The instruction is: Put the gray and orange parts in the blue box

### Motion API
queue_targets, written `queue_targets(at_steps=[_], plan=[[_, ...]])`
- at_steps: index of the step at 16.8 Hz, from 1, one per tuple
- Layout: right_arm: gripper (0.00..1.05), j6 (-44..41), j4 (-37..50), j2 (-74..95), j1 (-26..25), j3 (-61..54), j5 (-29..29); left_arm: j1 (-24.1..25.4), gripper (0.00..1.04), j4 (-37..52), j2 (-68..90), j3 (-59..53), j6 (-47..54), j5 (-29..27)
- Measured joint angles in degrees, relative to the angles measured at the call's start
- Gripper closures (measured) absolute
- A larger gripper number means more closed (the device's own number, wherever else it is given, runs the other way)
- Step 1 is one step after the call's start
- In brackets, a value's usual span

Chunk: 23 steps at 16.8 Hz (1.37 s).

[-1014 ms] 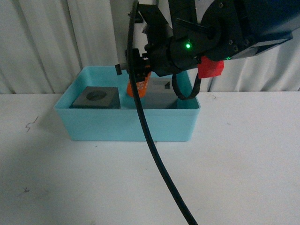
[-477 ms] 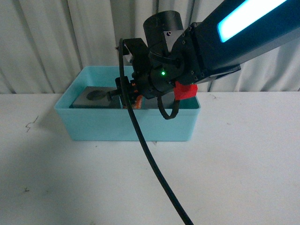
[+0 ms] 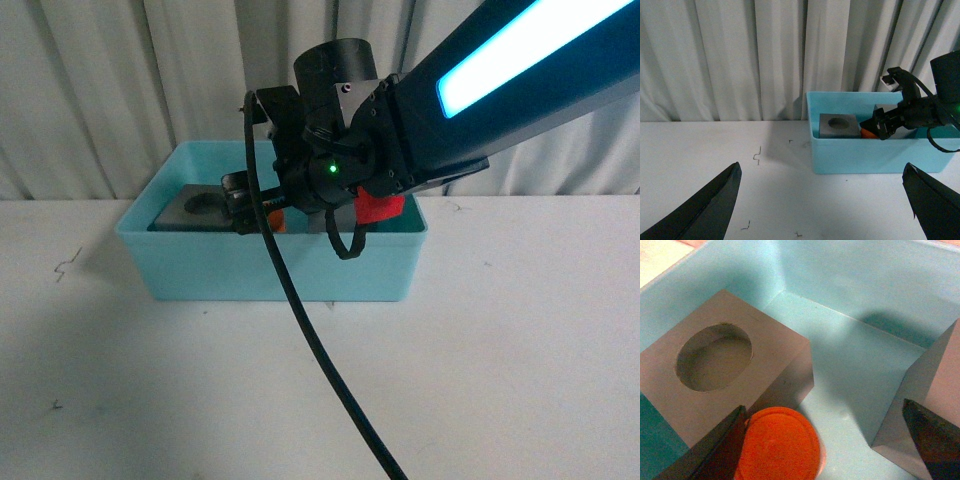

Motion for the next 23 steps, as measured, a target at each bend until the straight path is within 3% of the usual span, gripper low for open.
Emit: queue_targets(at_steps=[1, 4, 8, 10, 11, 13, 16, 17, 18, 19, 21, 23], plan=[[0.04, 0.5, 1.7, -1.1, -0.1, -2.1, 0.0, 0.0, 0.07, 0.0, 0.0, 0.0, 0.0, 0.0], [0.06, 0.5, 7.4, -6.7, -0.5, -10.6, -0.2, 0.0, 0.07, 0.0, 0.0, 0.0, 0.0, 0.0], [0.06, -0.5, 21.2, -41.2, -5.9, -42.1, 1.1, 0.0, 0.07, 0.0, 0.0, 0.0, 0.0, 0.0], [0.06, 0.4, 18.4, -56.9, -9.8, -57.7, 6.0, 0.0, 0.07, 0.0, 0.0, 0.0, 0.0, 0.0], [0.06, 2.6, 13.6, -69.0, -13.0, -70.7, 11.3, 0.0, 0.07, 0.0, 0.0, 0.0, 0.0, 0.0], [0.06, 8.3, 2.7, -88.0, -14.8, -84.2, 20.4, 0.0, 0.07, 0.0, 0.0, 0.0, 0.0, 0.0], [0.06, 19.2, -13.3, -104.9, -12.2, -92.0, 26.5, 0.0, 0.07, 0.0, 0.0, 0.0, 0.0, 0.0], [0.07, 22.1, -12.3, -106.7, -11.8, -92.8, 26.5, 0.0, 0.07, 0.0, 0.0, 0.0, 0.0, 0.0], [0.19, 17.9, 5.8, -108.5, -14.0, -98.4, 22.8, 0.0, 0.07, 0.0, 0.0, 0.0, 0.0, 0.1], [0.30, 13.1, 14.3, -111.1, -15.3, -103.4, 21.1, 0.0, 0.07, -0.1, 0.0, 0.0, 0.0, -0.1], [0.45, 7.4, 20.4, -113.3, -17.1, -105.8, 19.2, 0.0, 0.07, 0.0, 0.0, 0.0, 0.0, 0.0], [0.63, 4.5, 19.0, -116.9, -19.0, -105.9, 17.3, 0.0, 0.07, 0.0, 0.0, 0.0, 0.0, 0.0]])
